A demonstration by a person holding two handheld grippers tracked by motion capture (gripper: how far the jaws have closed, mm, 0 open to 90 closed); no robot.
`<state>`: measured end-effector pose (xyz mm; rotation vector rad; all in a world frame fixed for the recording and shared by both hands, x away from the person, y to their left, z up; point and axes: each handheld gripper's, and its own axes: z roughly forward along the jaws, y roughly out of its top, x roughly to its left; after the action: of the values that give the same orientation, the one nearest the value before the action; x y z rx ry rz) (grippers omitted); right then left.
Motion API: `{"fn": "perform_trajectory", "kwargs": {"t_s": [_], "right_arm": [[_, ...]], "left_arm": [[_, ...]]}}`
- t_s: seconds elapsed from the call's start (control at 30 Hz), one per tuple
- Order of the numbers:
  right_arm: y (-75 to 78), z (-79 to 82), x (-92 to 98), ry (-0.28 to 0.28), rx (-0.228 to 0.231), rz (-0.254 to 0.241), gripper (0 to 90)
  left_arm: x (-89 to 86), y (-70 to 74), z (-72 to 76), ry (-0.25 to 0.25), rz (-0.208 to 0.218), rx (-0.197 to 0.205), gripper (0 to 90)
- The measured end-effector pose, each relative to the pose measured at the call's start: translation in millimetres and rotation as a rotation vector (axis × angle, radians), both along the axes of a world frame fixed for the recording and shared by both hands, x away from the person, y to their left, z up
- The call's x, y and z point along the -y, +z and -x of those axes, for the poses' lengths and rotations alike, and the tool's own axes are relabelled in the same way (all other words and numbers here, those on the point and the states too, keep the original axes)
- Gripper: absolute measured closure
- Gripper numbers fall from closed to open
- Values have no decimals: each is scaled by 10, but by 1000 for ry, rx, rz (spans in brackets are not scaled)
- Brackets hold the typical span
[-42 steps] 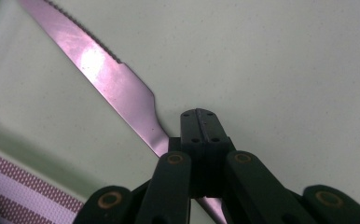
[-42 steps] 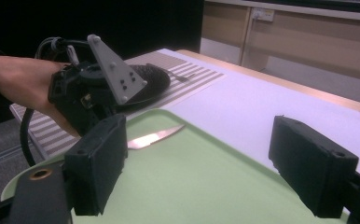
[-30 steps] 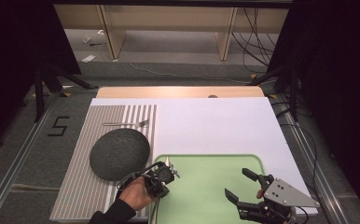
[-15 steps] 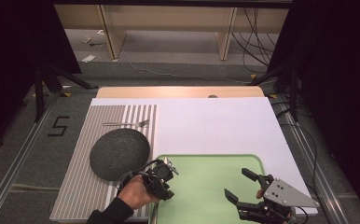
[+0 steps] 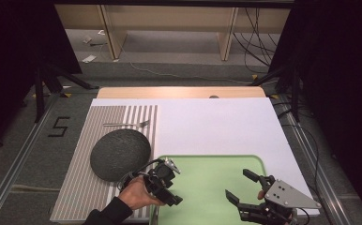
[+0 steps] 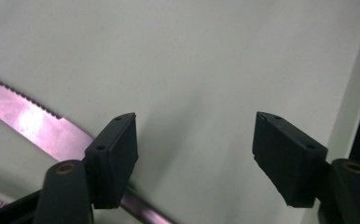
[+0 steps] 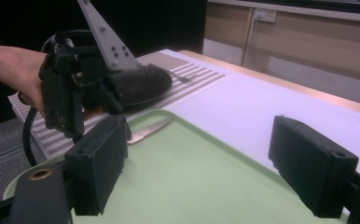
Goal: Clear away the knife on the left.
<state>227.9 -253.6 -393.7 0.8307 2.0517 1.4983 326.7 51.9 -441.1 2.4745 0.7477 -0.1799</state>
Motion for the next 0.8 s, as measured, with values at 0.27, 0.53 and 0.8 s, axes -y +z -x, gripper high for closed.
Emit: {"fn": "perform_trajectory", "kwargs": {"t_s": [0.27, 0.53, 0.8], "right_arm": [[-1, -1, -3, 3, 2, 2, 203], [-1, -1, -2, 0, -1, 2, 202], [-1, 0, -4, 2, -2, 1, 202]], "left_arm": [[-67, 96, 8, 27, 110, 51, 263], [-122, 162, 29, 32, 191, 85, 227], [-166, 205, 62, 23, 254, 117, 215]]}}
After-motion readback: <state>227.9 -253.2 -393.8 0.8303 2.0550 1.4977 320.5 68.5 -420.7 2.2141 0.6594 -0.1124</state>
